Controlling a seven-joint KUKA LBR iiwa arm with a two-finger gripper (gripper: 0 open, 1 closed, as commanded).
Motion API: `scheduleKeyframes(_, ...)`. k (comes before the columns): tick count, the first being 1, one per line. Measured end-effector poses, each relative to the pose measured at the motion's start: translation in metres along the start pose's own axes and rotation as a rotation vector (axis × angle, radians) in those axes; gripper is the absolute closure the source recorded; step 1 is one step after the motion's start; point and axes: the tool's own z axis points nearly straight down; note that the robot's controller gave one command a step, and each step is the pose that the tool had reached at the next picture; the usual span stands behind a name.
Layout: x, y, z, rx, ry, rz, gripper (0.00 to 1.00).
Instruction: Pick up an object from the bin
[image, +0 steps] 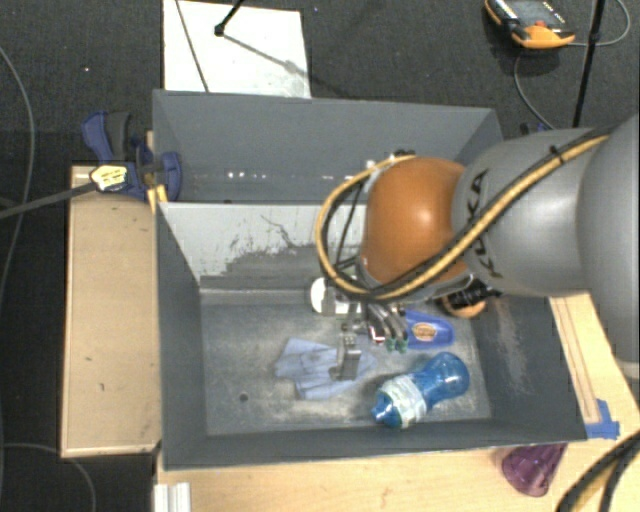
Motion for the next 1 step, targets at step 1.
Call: scheduleKeyframes(1, -0.0018, -0.0004, -0.0044, -0.001, -0.008, 0.003, 0.0)
